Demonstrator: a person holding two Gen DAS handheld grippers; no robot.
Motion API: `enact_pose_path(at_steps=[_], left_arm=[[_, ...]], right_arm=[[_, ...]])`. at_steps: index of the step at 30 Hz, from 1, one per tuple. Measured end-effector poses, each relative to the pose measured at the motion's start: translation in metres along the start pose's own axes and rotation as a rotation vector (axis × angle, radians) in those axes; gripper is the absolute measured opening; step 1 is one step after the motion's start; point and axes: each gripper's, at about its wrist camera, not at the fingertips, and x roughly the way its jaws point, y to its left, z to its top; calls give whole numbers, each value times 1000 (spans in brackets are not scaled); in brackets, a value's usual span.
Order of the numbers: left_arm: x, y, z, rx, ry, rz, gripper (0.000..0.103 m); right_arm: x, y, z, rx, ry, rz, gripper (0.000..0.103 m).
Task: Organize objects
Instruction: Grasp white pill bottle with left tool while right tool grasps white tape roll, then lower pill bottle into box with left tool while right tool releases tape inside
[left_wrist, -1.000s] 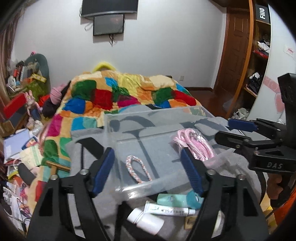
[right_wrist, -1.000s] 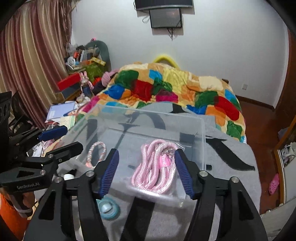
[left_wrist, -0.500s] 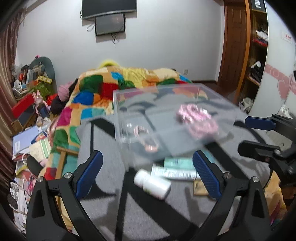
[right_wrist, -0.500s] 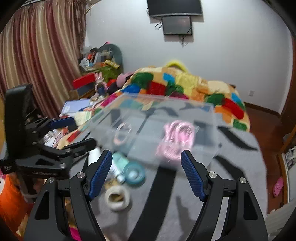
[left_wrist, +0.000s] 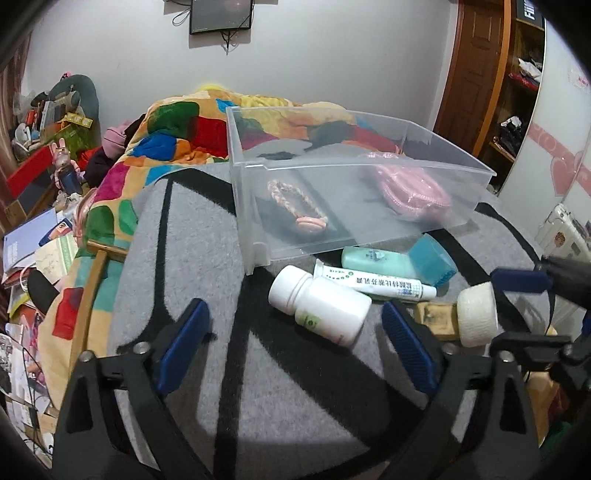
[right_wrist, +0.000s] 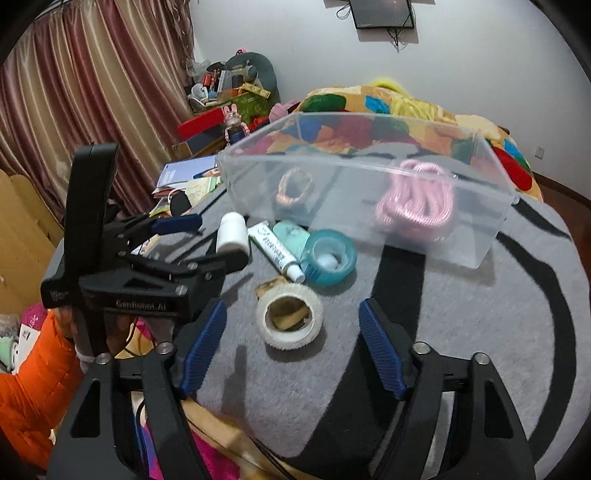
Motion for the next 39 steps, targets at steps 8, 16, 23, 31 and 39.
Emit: enact_pose_path(at_steps=[8,16,23,31,39], left_arm=[[1,-2,1,0,-9,-20,54],[-22,-3,9,-4,-68,-22,54],[-46,-9,31,9,-147,-23,54],[-62,-9,66,-8,-220,-21,54],[-52,-6,94,-31,-237,-11,54]], right_arm=[[2,2,-2,-3,5,-12,36],[-23,1,10,-6,-79,-61,35],[-48,-10,36,11,-174,-114,36],[-65,-27,74,61,-270,-165,35],[-55,-27,105,41,-287,-192,36]])
